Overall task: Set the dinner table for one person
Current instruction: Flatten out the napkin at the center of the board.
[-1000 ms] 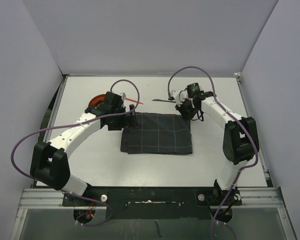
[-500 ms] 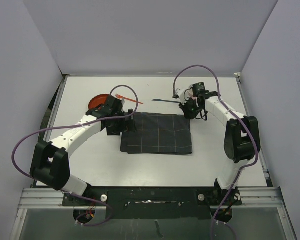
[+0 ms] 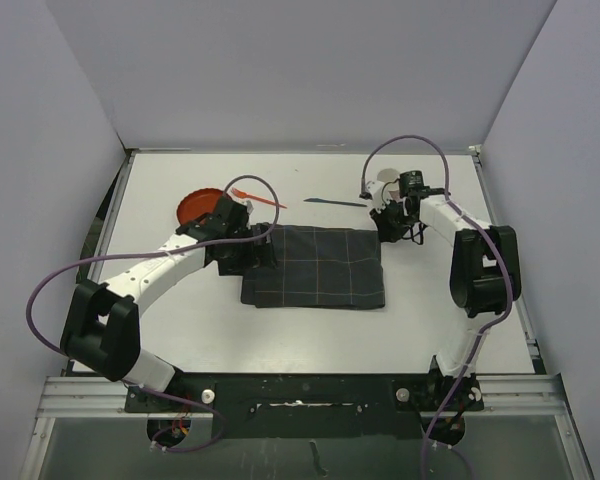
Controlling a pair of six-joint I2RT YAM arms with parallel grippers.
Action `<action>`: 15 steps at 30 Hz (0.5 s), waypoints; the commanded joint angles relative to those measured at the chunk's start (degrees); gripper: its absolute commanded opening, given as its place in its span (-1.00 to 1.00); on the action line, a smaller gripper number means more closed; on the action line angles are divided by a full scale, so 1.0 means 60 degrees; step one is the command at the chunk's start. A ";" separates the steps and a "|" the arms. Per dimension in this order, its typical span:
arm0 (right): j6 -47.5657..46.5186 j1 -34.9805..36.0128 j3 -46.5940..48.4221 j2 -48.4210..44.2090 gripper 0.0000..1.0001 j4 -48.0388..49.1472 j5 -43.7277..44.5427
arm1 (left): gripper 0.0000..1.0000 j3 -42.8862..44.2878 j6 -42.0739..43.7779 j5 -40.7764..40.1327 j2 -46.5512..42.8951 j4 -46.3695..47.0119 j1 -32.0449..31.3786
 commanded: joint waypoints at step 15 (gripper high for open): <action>-0.0421 -0.0147 0.0315 -0.1302 -1.00 -0.0111 -0.0152 | 0.96 -0.0454 -0.0264 -0.0205 -0.0809 0.0621 -0.0085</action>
